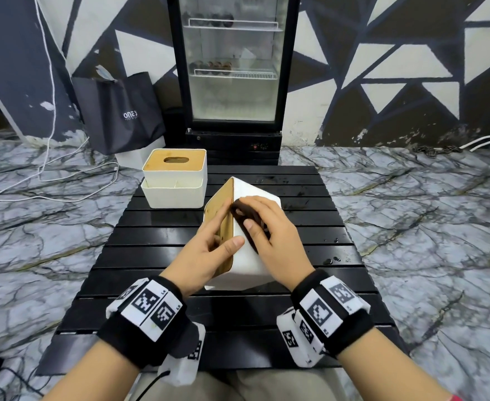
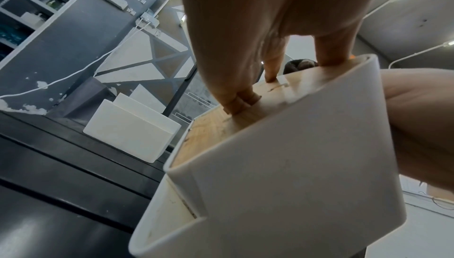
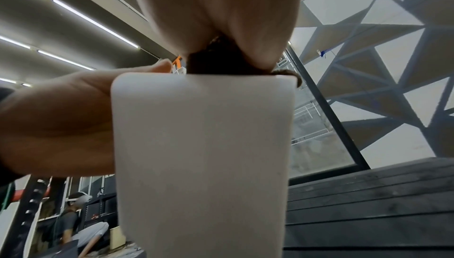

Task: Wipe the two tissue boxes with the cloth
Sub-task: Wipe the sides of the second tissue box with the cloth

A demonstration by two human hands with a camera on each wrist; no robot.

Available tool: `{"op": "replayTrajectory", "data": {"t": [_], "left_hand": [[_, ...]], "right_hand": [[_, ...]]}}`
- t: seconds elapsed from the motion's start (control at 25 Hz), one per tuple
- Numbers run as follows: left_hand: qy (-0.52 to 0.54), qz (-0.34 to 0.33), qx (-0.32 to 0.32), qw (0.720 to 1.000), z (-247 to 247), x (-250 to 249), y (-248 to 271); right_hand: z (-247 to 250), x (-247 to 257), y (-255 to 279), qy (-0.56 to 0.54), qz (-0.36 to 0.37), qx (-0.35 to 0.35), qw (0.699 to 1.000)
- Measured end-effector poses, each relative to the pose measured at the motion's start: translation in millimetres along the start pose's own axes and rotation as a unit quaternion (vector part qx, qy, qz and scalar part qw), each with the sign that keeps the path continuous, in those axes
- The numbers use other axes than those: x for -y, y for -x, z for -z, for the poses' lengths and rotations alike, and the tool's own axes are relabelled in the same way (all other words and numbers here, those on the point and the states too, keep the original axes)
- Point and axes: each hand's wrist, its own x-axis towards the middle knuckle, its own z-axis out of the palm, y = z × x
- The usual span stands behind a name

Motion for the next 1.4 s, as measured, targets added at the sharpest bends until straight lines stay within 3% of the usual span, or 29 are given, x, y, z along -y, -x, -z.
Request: {"op": "replayTrajectory", "data": {"t": [0.64, 0.92, 1.24, 1.4], "left_hand": [[0.018, -0.006, 0.020, 1.000, 0.9, -4.5, -1.1], [-0.003, 0.005, 0.014, 1.000, -2.9, -6.0, -1.5], [0.018, 0.017, 0.027, 0.999, -3.1, -8.6, -2.8], [-0.003, 0.007, 0.035, 0.999, -5.6, -13.2, -2.0]], "right_hand": [[-3.7, 0.2, 20.1, -0.020, 0.012, 0.003, 1.000], [0.3, -1.6, -17.1, -0.011, 0.021, -0.018, 1.000], [16.9, -18.9, -22.7, 0.028, -0.069, -0.027, 0.997], [6.2, -10.2, -12.4, 0.018, -0.039, -0.041, 0.998]]}}
